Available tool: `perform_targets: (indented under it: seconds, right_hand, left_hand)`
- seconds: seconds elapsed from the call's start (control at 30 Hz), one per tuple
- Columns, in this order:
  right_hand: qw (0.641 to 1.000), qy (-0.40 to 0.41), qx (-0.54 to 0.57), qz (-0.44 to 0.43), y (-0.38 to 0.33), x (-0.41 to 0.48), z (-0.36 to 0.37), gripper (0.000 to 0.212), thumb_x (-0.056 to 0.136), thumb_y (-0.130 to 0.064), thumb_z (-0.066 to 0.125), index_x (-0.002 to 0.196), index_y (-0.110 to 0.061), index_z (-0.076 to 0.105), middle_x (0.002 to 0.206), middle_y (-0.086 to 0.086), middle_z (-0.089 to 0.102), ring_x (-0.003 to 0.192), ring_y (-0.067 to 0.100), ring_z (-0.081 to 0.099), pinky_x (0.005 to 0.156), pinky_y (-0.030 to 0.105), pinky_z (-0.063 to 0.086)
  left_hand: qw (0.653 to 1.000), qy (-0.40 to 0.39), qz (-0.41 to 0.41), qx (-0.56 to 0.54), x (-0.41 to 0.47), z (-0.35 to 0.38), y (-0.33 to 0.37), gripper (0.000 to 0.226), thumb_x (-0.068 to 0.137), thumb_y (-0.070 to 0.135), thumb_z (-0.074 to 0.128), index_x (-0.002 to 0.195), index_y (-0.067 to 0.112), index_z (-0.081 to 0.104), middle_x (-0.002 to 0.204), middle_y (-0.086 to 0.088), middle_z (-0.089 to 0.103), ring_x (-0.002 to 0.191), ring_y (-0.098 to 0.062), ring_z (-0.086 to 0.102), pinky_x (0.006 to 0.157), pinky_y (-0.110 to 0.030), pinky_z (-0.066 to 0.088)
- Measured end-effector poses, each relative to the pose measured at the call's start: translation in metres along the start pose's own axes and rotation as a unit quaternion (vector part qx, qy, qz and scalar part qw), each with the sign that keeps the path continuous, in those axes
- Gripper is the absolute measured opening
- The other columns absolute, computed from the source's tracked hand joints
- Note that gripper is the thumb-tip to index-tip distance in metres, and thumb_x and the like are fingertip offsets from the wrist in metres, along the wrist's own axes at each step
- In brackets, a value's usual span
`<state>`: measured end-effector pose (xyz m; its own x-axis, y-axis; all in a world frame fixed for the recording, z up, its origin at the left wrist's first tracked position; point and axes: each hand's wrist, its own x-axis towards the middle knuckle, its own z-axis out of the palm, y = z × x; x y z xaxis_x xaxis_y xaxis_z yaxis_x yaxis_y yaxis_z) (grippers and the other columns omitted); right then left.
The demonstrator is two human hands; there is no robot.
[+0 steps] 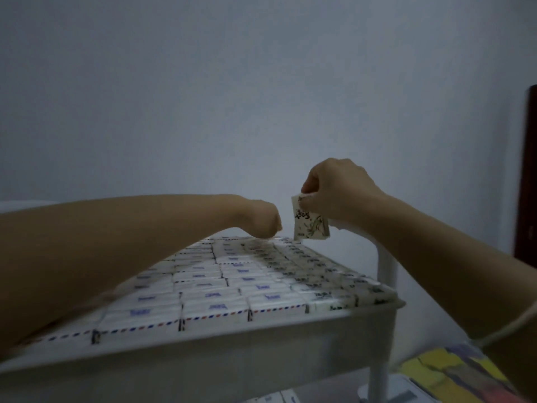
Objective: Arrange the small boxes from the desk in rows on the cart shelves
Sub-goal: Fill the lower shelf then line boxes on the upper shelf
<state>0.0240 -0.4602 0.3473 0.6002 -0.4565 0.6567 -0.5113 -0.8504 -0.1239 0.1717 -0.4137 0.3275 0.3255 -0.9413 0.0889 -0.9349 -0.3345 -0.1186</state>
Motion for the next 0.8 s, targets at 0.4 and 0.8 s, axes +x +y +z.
perform_targets:
  seconds: [0.4,0.8]
  right_hand:
    - [0.981,0.016,-0.192,-0.013,-0.021,0.000,0.024,0.033,0.086,-0.001,0.062,0.062,-0.010,0.040,0.061,0.004,0.042,0.053,0.016,0.036,0.054,0.029,0.034]
    - [0.980,-0.068,-0.185,-0.016,-0.022,-0.006,0.038,0.031,0.084,0.009,0.053,0.061,-0.007,0.039,0.067,0.005,0.043,0.070,0.023,0.047,0.064,0.029,0.038]
  left_hand:
    - [0.996,-0.082,0.010,-0.022,-0.044,0.014,0.026,0.053,0.107,0.038,0.012,0.156,0.019,0.010,0.161,-0.006,0.017,0.146,-0.022,0.021,0.115,-0.030,0.015]
    - [0.995,-0.077,0.019,-0.062,-0.043,0.024,0.019,0.053,0.106,0.041,0.014,0.156,0.024,0.007,0.162,-0.003,0.014,0.147,-0.020,0.018,0.118,-0.032,0.010]
